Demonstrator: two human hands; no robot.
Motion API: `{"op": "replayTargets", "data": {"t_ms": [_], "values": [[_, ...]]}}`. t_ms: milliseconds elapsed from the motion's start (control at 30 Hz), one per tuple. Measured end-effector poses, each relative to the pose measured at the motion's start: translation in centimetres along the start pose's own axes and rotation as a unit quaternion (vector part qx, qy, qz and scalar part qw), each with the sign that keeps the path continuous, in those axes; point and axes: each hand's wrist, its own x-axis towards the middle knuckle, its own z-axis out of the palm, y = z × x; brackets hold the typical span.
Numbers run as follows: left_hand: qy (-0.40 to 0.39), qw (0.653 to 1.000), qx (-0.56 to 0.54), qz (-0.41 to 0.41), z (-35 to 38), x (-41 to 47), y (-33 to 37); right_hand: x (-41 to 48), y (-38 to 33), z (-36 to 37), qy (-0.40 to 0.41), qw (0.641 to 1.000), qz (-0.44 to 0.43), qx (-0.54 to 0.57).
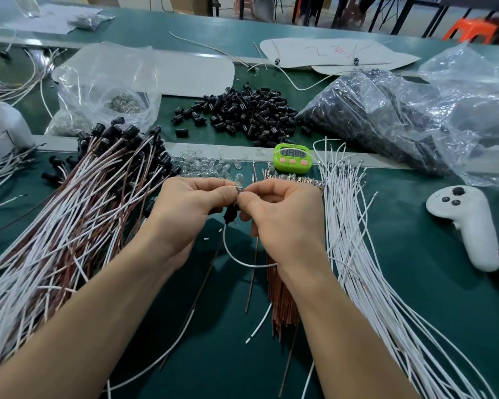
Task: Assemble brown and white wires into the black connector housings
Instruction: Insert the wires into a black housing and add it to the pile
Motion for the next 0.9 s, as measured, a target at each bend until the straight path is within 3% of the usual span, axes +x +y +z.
{"op": "replayTargets", "data": {"t_ms": [600,900], "values": [[0.004,0.999,0.021,0.043,-0.1,-0.2,-0.1,0.0,-0.2,-0.1,-0.013,0.996,-0.001,0.087],[0.012,0.985,0.119,0.122,-0.2,-0.1,-0.4,0.5,-0.4,-1.1,-0.048,0.998,0.016,0.031]]}}
